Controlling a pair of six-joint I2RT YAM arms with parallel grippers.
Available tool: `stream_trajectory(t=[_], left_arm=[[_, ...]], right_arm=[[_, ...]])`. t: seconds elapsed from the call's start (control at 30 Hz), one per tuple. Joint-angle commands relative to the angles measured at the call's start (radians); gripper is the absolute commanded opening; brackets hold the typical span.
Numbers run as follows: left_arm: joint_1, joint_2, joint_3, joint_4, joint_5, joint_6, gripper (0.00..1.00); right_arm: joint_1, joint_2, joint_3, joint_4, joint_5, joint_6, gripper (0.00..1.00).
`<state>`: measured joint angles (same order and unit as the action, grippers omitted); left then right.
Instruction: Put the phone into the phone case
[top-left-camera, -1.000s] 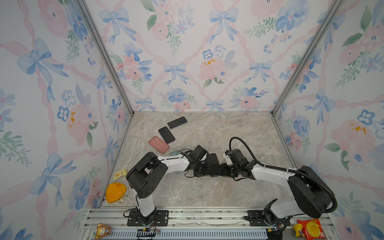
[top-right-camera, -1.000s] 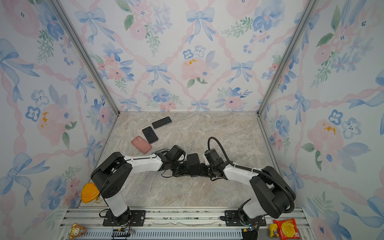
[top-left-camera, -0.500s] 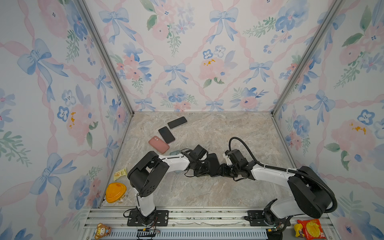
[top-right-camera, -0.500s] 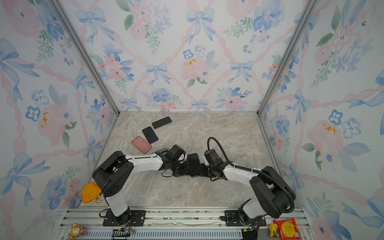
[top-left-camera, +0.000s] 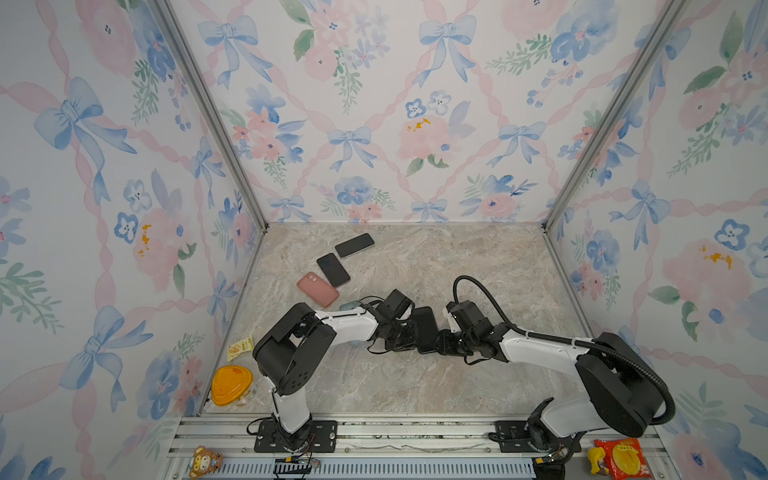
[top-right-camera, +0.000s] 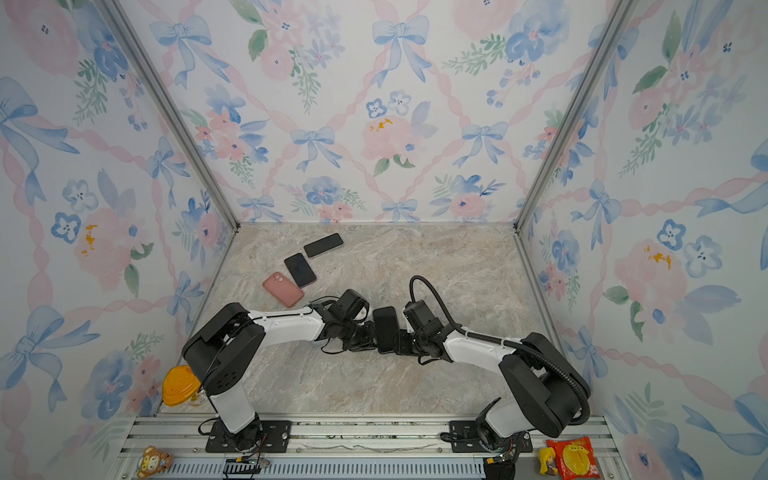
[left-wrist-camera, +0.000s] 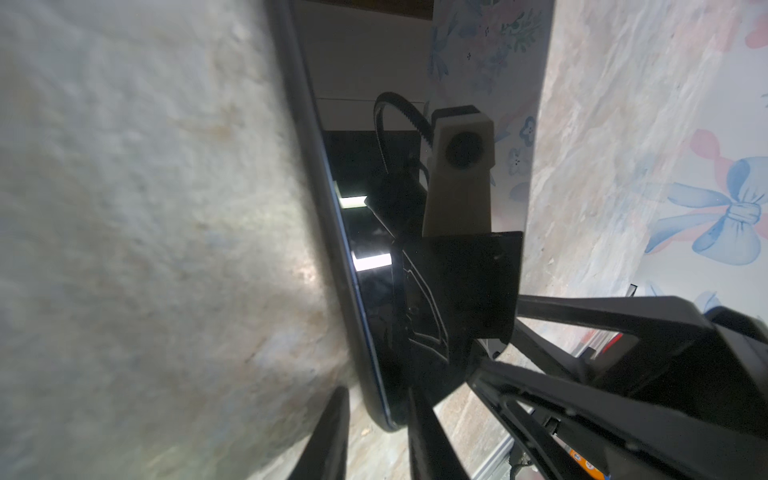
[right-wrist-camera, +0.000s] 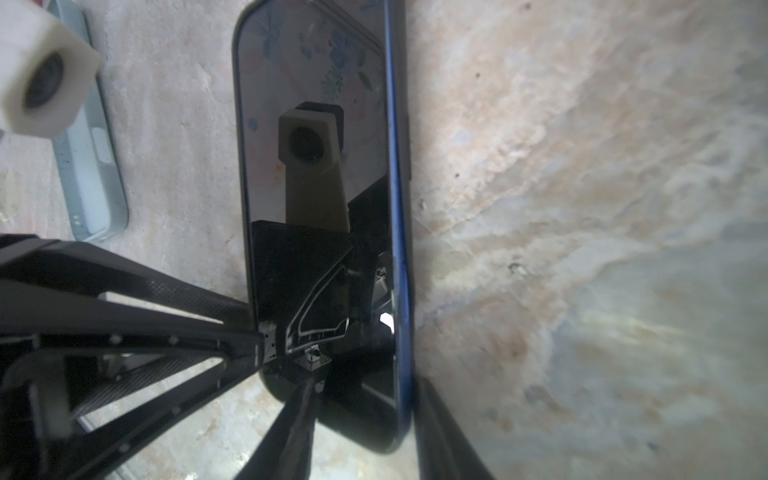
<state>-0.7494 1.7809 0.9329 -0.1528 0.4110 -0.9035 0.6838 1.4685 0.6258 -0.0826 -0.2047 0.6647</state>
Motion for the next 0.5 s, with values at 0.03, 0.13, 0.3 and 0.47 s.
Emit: stream_trajectory(t=[0.03,0.13,0.3,0.47], left_arm=[[0.008,0.027,-0.02,-0.08,-0.064,0.028,0.25],[0.008,0.018,-0.031,-0.08,-0.064,0.042,0.24],[0.006,-0.007,-0.046,-0.079,-0.052,0.059,0.24],[0.002,-0.025,-0.045,-0.079,-0.059,0.082,0.19]], right_arm=[[0.021,0.006,0.024,-0.086,0.051,-0.015,0.41],[0.013,0.014,-0.004,-0.079,0.063,0.005,0.42],[0.017,-0.023,0.028,-0.147,0.083,-0.004,0.48],[0.022,-0.047,0.06,-0.229,0.146,-0.034,0.5]])
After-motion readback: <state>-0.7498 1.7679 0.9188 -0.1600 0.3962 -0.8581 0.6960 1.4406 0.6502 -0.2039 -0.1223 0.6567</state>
